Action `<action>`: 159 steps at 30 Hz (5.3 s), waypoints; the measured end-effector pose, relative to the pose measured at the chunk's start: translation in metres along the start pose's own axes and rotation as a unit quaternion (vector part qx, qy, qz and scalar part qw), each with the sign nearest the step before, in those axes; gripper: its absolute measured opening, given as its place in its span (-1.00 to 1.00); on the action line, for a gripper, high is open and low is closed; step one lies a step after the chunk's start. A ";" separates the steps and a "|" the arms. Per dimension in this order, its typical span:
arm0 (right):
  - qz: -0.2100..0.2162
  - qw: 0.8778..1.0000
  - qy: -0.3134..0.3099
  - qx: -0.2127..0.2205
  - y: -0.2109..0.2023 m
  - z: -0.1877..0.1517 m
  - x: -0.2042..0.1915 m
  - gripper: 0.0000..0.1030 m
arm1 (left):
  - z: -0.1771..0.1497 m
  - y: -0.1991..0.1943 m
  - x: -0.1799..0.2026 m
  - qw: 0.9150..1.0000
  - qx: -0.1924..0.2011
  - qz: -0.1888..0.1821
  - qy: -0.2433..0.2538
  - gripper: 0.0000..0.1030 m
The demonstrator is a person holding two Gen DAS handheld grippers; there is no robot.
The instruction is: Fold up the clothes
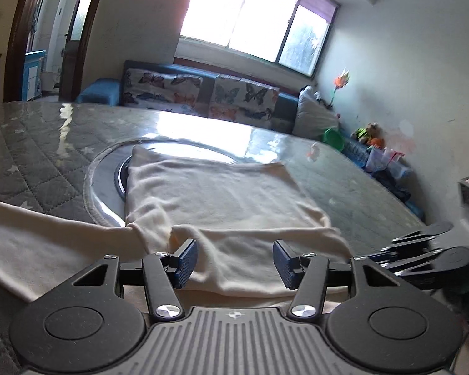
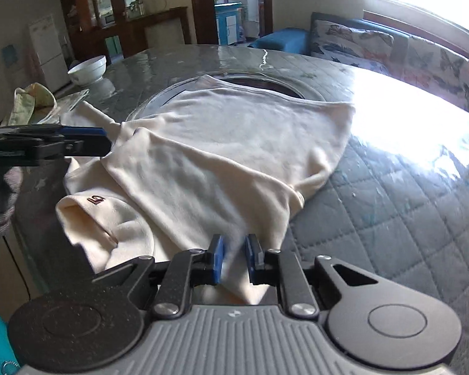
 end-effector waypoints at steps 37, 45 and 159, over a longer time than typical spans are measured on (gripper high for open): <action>-0.009 0.999 0.025 0.046 0.034 0.019 0.022 -0.44 | -0.008 0.000 -0.005 0.991 0.033 0.120 0.043 -0.31; -0.009 0.998 0.030 0.050 0.035 0.018 0.022 -0.42 | 0.007 0.022 -0.011 0.989 0.042 0.142 0.006 -0.36; -0.023 0.996 0.017 0.088 0.018 0.031 0.007 0.04 | 0.082 -0.055 -0.081 0.960 0.172 0.163 -0.147 -0.91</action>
Point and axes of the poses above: each gripper's, at about its wrist camera, not at the fingertips, and y roughly the way its jaws point, x to its right, z to its top, the point moved 4 cm from there along y, roughly the way its jaws point, and after that the axes turned 14 degrees about -y, right-handed, at the moved point
